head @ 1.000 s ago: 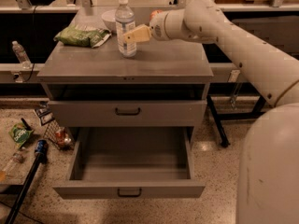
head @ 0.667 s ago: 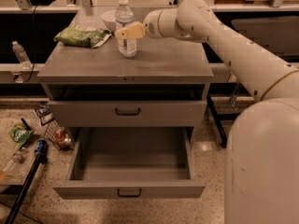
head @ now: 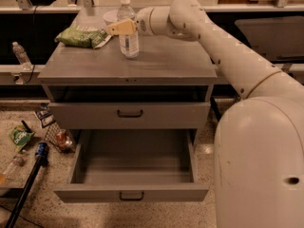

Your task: Place blue plastic bottle into middle drawer

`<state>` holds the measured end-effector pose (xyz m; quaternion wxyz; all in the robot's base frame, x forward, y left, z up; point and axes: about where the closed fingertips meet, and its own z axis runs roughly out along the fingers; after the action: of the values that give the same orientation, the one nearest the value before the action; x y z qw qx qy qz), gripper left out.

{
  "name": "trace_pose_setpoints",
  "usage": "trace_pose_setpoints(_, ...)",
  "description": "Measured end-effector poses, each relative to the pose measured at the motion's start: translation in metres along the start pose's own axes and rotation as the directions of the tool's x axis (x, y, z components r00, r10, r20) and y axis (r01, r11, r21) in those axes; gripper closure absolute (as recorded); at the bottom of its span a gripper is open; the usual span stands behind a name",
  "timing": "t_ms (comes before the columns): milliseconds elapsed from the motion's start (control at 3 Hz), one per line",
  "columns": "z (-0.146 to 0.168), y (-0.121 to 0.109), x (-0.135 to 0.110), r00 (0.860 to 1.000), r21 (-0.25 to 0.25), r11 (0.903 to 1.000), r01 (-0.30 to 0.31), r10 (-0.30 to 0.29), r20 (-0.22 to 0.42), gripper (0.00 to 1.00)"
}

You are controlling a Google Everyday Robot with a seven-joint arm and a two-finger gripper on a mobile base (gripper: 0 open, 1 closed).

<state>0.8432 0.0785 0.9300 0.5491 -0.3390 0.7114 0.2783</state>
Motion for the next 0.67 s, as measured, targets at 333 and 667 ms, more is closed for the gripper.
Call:
trace_pose_setpoints(333, 0.005, 0.007, -0.003, 1.000, -0.021, 0.9998, 0.001, -0.001, 0.023, 0.38)
trace_pose_setpoints(667, -0.008, 0.020, -0.007, 0.999, -0.067, 0.9974, 0.025, -0.022, 0.047, 0.61)
